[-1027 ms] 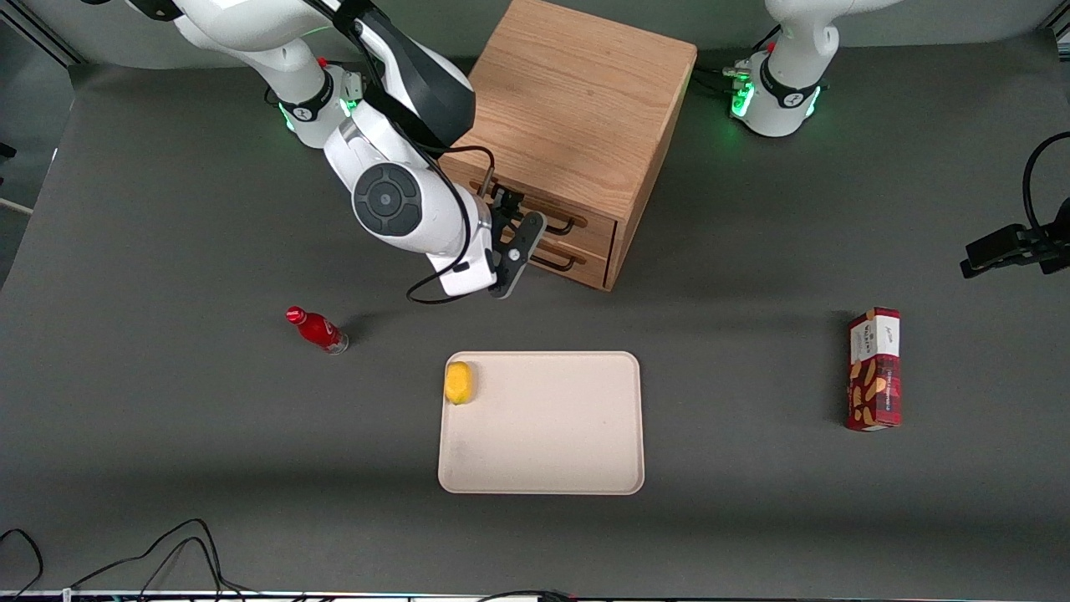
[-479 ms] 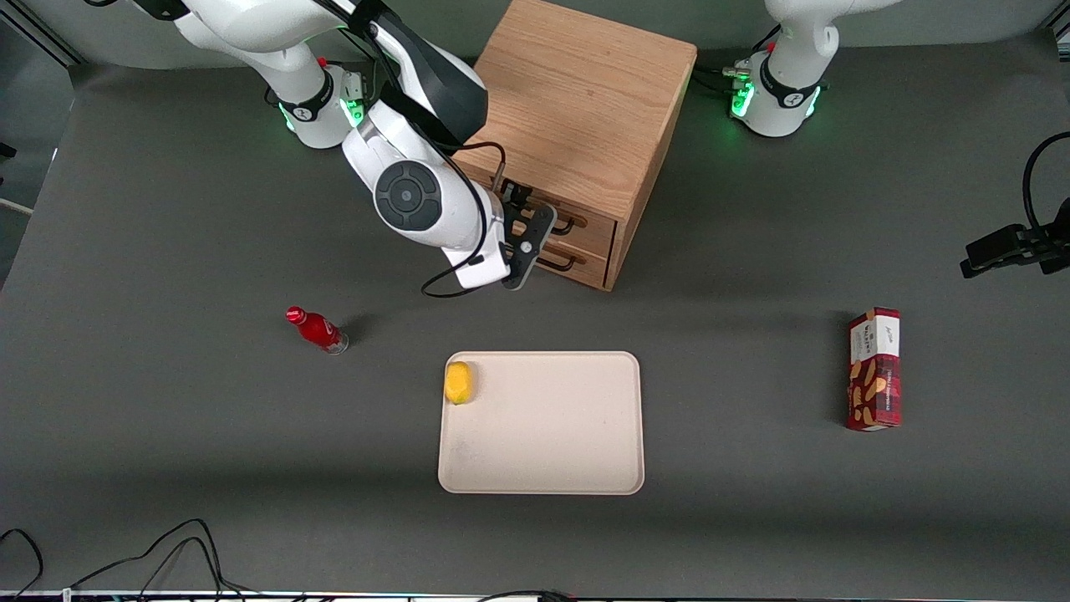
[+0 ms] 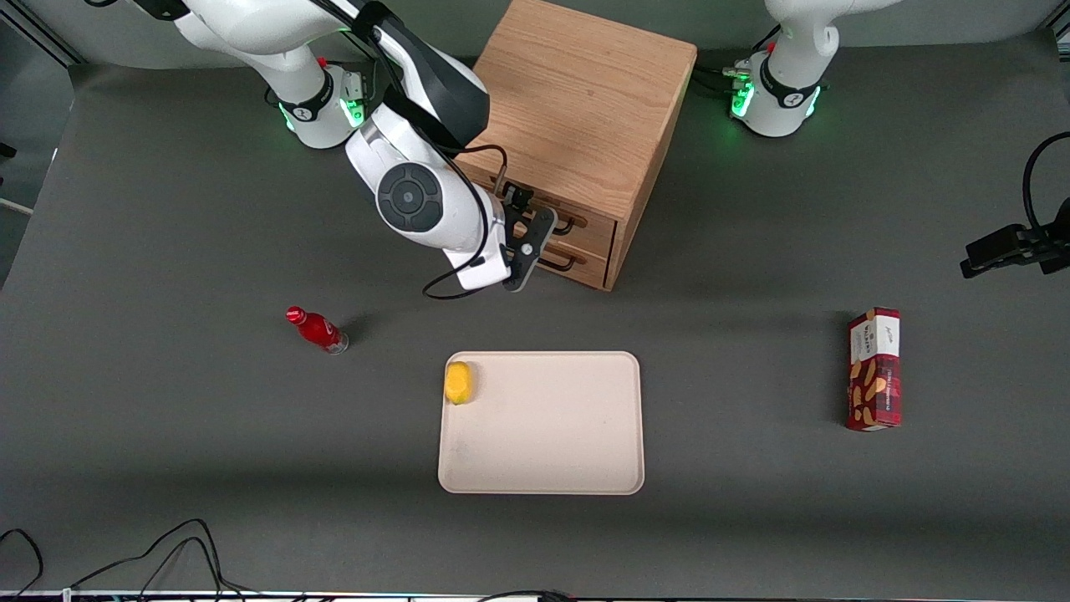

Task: Open upper drawer

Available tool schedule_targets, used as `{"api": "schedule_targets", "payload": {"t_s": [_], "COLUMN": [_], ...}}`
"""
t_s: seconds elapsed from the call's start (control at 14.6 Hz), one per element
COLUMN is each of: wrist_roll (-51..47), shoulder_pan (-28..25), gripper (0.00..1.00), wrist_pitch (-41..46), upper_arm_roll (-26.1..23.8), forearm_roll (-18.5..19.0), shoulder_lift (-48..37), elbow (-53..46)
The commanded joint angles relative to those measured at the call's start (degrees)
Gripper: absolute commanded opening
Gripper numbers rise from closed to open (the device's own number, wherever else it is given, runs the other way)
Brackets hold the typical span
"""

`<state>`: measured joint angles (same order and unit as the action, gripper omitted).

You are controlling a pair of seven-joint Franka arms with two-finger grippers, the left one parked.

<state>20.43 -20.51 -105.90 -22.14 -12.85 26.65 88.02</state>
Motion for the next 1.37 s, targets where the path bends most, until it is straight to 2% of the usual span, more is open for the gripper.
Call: {"api": "schedule_targets", "payload": {"t_s": [0.0,0.27,1.3], "wrist_roll": [1.1,2.0,4.9], "shoulder_pan": [-0.2,-0.2,1.4], "gripper": [1.0,1.0,1.0], "wrist_pitch": [-1.7,-3.1,-3.9], "upper_arm_roll": [0.1,0.0,0.7], "forearm_roll": [0.9,1.9,1.8], "shoulder_lift": [-0.2,-0.2,2.0], "elbow": [1.1,2.2,0.6]}}
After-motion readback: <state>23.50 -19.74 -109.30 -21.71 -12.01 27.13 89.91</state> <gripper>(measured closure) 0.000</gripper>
